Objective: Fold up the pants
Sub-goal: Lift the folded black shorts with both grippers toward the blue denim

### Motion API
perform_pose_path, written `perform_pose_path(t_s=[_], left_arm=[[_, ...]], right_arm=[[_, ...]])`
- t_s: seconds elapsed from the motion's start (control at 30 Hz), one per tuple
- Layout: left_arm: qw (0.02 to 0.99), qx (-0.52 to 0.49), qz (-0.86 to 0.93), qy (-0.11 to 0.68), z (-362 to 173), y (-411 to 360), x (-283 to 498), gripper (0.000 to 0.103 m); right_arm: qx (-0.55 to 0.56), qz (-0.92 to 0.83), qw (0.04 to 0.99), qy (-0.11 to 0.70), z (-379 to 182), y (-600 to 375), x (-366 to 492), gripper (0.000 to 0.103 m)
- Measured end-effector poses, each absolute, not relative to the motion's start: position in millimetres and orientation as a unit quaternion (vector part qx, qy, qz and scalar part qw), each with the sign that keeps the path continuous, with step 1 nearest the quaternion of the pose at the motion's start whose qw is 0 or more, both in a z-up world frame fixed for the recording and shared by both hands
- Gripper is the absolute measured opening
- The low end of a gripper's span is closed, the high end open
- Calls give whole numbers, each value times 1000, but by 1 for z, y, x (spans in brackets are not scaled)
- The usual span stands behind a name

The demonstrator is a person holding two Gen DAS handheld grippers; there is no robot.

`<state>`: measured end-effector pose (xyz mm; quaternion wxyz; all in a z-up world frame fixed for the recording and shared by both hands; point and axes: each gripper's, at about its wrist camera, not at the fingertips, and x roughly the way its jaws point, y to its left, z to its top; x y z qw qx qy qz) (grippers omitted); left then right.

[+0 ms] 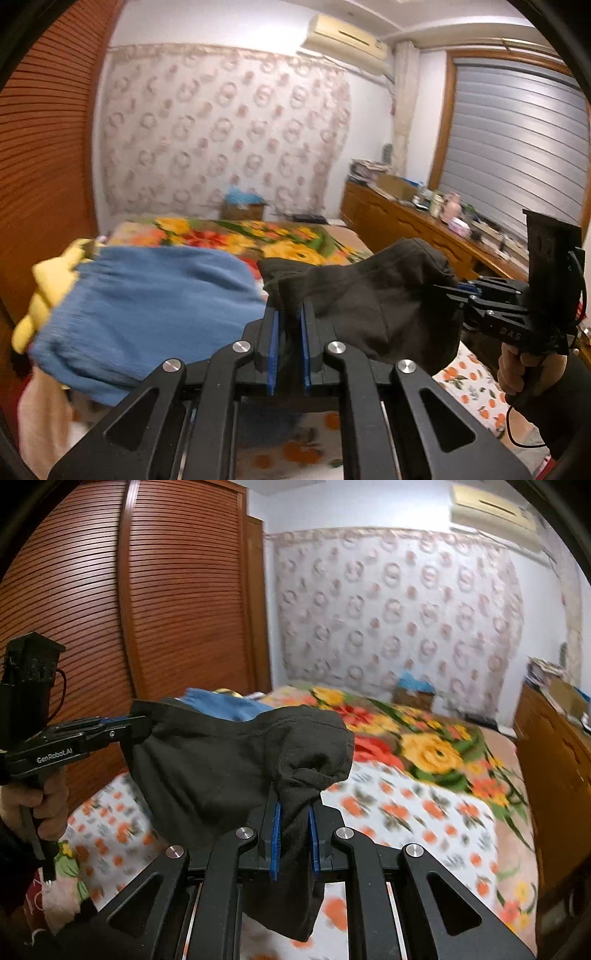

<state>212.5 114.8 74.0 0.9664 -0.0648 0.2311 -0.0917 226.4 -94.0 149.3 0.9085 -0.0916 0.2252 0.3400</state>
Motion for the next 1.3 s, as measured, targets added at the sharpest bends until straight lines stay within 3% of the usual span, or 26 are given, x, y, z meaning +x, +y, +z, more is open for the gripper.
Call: perform_pose_path(t_s=[0.57, 1.1, 1.3], left_arm=[[976, -38, 3, 214, 98, 240, 232, 11], [984, -44, 68, 160, 146, 291, 193, 11], [979, -21, 63, 190, 141, 292, 222, 11]], right_arm=[[-56, 435, 867, 236, 130, 18, 337, 12], [-83, 502, 843, 174, 178, 44, 317, 12], [-46, 503, 839, 205, 157, 33, 336, 12]])
